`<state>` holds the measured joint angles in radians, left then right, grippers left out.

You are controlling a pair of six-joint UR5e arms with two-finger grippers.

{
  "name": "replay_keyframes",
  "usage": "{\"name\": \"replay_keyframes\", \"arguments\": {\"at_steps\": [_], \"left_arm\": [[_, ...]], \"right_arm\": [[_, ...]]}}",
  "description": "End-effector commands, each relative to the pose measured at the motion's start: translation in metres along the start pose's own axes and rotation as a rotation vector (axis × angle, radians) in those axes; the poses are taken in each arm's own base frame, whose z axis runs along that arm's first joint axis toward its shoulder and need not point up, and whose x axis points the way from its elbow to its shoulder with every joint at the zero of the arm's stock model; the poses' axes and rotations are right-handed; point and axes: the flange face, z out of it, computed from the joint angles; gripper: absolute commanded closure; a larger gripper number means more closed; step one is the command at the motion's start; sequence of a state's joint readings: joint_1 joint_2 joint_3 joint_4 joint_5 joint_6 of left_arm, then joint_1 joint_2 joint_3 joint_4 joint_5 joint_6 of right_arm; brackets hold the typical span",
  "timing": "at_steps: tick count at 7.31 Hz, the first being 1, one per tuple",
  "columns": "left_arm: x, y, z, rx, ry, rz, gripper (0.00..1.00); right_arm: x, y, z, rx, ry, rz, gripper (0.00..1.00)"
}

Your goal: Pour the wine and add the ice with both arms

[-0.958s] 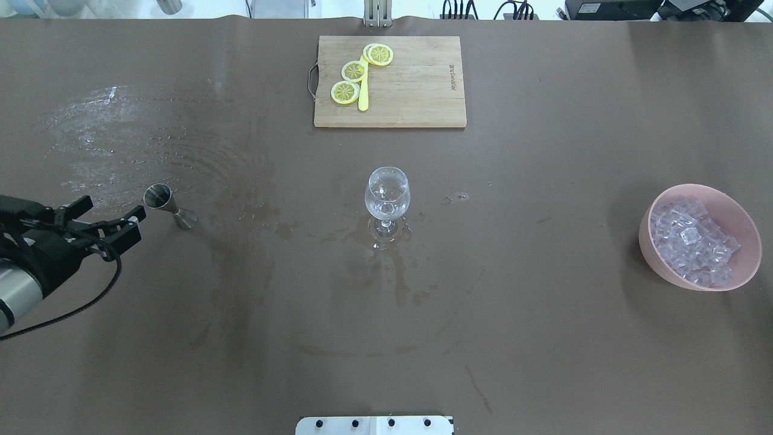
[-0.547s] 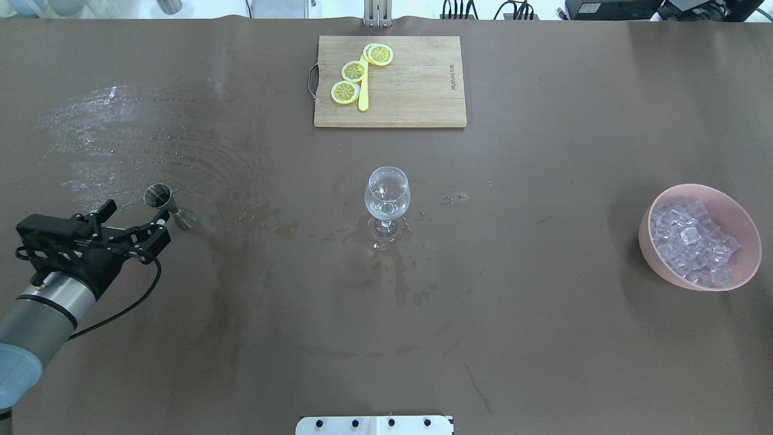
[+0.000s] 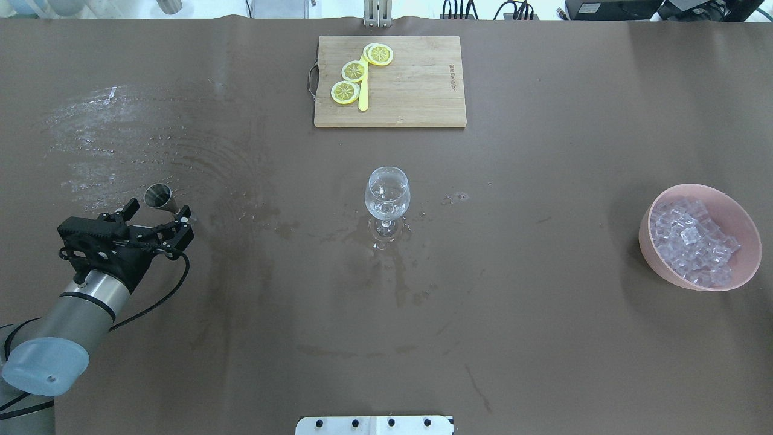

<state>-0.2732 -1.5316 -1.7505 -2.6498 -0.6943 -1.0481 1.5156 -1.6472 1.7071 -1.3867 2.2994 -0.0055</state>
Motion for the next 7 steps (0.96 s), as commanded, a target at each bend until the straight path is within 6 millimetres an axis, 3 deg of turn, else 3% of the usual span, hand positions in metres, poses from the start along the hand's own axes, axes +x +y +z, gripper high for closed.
{"name": "replay_keyframes", "arguments": {"at_steps": [1, 5, 7], "left_arm": [[-0.002, 0.003, 0.002, 0.007, 0.011, -0.013, 0.02], [0.007, 0.018, 0.017, 0.004, 0.002, -0.008, 0.02], [-0.001, 0.03, 0.024, 0.008, 0.007, -0.019, 0.02]], "right_arm": [[-0.001, -0.006, -0.002, 0.006, 0.0, -0.004, 0.0], [-0.001, -0.008, -0.002, 0.007, 0.0, -0.005, 0.0], [-0.001, -0.007, -0.001, 0.006, 0.0, -0.004, 0.0]]}}
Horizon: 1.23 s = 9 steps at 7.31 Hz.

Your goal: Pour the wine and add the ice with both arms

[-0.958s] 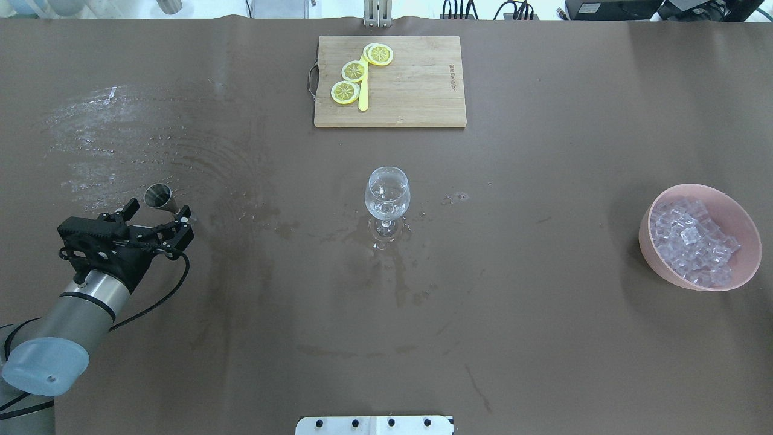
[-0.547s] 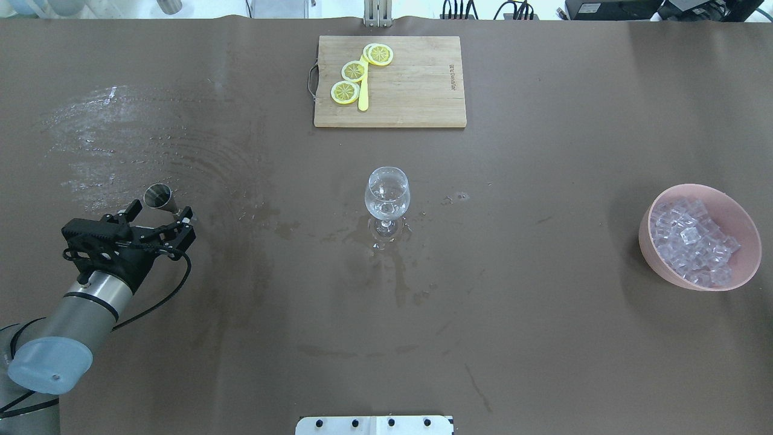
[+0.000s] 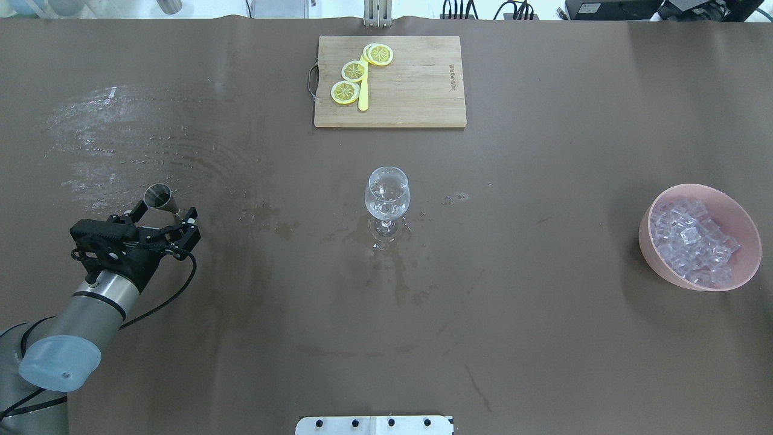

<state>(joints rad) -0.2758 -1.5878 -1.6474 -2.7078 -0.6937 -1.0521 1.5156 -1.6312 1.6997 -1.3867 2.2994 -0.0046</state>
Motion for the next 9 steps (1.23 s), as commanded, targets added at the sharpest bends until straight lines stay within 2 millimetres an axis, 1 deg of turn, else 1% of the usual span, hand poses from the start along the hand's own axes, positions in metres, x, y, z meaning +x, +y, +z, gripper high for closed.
{"name": "replay_keyframes", "arguments": {"at_steps": [1, 3, 5, 7, 9], "left_arm": [[-0.008, 0.006, 0.007, 0.008, -0.002, -0.009, 0.02], [0.0, -0.002, 0.012, 0.023, 0.004, -0.032, 0.02], [-0.008, -0.008, 0.017, 0.038, -0.007, -0.038, 0.02], [-0.02, 0.001, 0.023, 0.035, -0.015, -0.034, 0.02], [-0.022, 0.008, 0.026, 0.027, -0.02, -0.022, 0.02]], "right_arm": [[0.0, 0.0, 0.0, 0.0, 0.0, 0.0, 0.0], [0.0, 0.0, 0.0, 0.0, 0.0, 0.0, 0.0], [0.0, 0.0, 0.0, 0.0, 0.0, 0.0, 0.0], [0.0, 0.0, 0.0, 0.0, -0.002, 0.0, 0.0], [0.0, 0.0, 0.0, 0.0, -0.002, 0.0, 0.0]]}}
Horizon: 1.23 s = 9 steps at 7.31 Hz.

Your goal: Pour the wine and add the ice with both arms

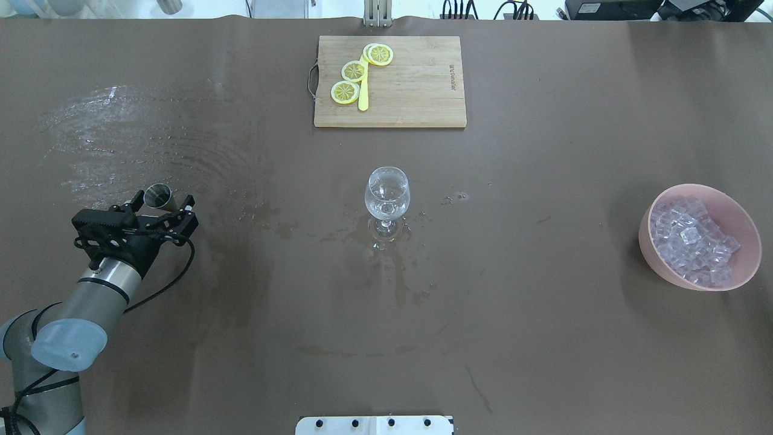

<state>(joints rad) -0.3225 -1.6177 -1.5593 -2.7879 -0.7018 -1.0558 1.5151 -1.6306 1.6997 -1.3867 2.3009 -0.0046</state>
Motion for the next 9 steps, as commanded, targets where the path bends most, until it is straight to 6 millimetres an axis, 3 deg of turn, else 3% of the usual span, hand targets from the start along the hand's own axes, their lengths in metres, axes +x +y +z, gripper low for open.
{"name": "replay_keyframes", "arguments": {"at_steps": [1, 4, 5, 6, 7, 9], "left_arm": [[-0.002, 0.01, 0.006, -0.008, -0.009, 0.015, 0.02], [0.003, 0.023, 0.017, -0.003, 0.009, -0.002, 0.03], [0.003, 0.023, 0.017, -0.002, 0.009, 0.001, 0.17], [0.001, 0.023, 0.017, -0.003, 0.008, 0.006, 0.51], [-0.002, 0.023, 0.015, -0.004, 0.019, -0.004, 0.68], [-0.008, 0.023, 0.013, 0.002, 0.034, -0.021, 0.69]], "right_arm": [[0.0, 0.0, 0.0, -0.001, 0.001, -0.001, 0.0], [0.0, 0.0, 0.0, 0.0, 0.0, 0.0, 0.0], [0.0, 0.0, 0.0, 0.0, 0.002, 0.0, 0.0], [0.0, -0.001, -0.001, 0.001, 0.002, -0.001, 0.0], [-0.001, -0.003, -0.001, 0.003, 0.001, -0.004, 0.0], [-0.003, -0.007, -0.003, 0.009, 0.0, 0.009, 0.0]]}}
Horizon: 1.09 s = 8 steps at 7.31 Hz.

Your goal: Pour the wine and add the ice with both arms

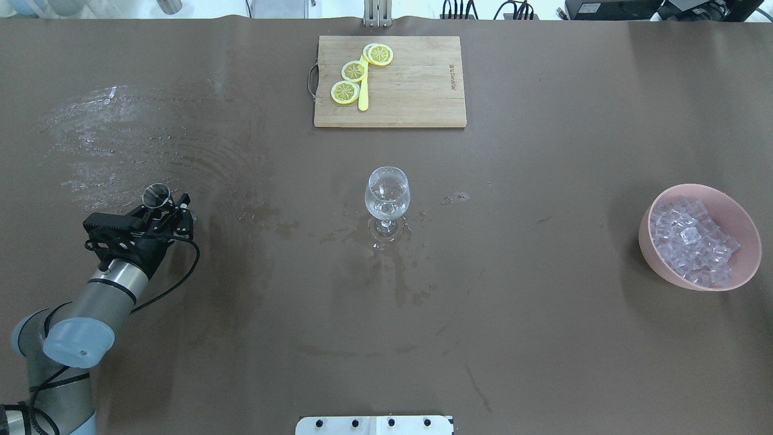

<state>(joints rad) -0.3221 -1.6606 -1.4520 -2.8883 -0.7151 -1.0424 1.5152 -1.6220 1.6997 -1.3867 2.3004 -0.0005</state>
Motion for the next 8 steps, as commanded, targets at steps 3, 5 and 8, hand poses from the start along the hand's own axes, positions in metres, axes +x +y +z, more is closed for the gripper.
{"name": "replay_keyframes", "arguments": {"at_steps": [3, 5, 8], "left_arm": [[-0.002, 0.0, -0.002, 0.005, 0.01, -0.012, 0.77], [0.002, -0.005, -0.003, 0.01, 0.02, -0.025, 1.0], [0.032, -0.031, -0.012, 0.013, 0.094, 0.028, 1.0]], "right_arm": [[-0.001, -0.002, -0.001, 0.003, 0.0, 0.015, 0.0], [-0.001, -0.002, -0.001, 0.003, 0.0, 0.015, 0.0], [-0.001, -0.003, -0.002, 0.004, 0.001, 0.016, 0.0]]}}
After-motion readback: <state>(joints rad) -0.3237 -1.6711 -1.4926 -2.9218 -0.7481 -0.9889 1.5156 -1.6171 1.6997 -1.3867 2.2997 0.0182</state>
